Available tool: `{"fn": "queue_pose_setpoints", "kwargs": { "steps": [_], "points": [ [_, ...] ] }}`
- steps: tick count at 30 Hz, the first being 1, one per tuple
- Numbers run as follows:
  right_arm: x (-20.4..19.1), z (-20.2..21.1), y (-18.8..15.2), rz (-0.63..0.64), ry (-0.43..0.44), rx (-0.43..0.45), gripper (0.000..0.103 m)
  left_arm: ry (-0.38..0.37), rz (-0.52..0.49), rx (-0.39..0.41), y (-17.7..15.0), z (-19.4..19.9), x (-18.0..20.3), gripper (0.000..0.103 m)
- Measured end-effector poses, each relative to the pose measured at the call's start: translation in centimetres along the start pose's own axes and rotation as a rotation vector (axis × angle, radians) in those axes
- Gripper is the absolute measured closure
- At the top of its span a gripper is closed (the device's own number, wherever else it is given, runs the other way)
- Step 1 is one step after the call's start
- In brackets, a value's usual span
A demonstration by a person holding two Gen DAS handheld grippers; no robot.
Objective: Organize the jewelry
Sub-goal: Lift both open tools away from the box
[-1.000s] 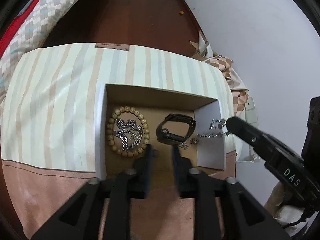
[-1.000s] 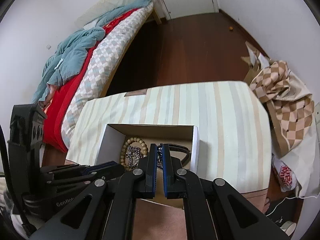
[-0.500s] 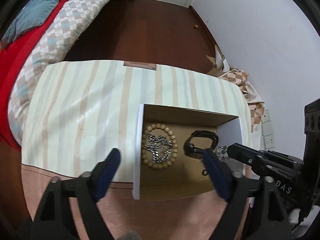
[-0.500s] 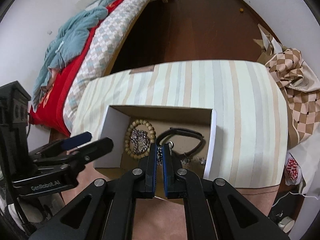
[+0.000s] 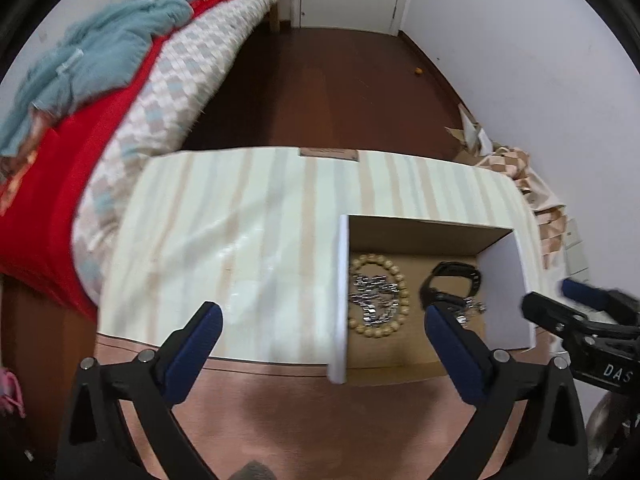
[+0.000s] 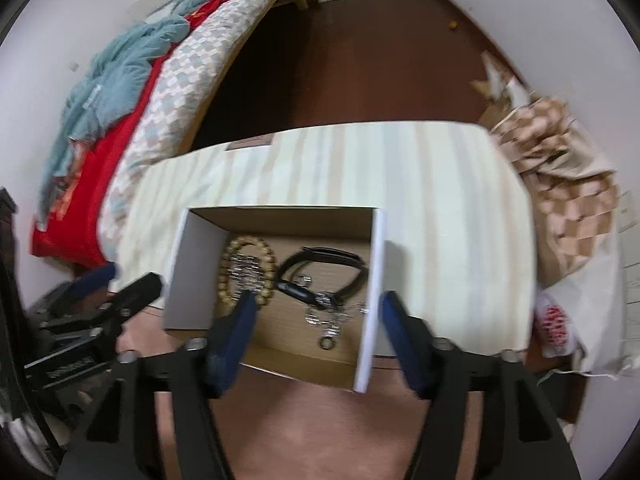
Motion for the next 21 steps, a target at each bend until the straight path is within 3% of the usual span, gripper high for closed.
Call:
{"fn": "queue_pose_setpoints", "kwargs": {
  "steps": [5,8,15,21],
  "points": [
    [1.3,0.4,-1.6,0.017,-0.183,0.023,0.003,0.044,-0.016,0.002,-1.4,0.4,-0.4,0.0],
    [2.1,0.9,-2.6,0.008,-0.253,0.043,0.003,0.051,-0.015,0.006,-2.1,1.0,-0.4,0.0],
    [1.7,3.6,-4.2,-0.032,-0.262,0.091,0.003,0.052,-0.007,0.048,-2.7,4.4,-0.2,0.0],
    [0.5,8.4,-5.3,-0.036,-0.258,0.157,0.003,0.037,0.005,0.097,-2.9,8.6,-0.1,0.0]
  ]
}}
Point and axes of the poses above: each gripper's, at about its wrist camera, not at the fingertips, and z roughly against the way its jaws point, x to its right, y to its top, the point moved 10 cm from there along -z, roughly the way its jaws point, and after that the axes turned 2 degrees about y, right-handed, at the moved point
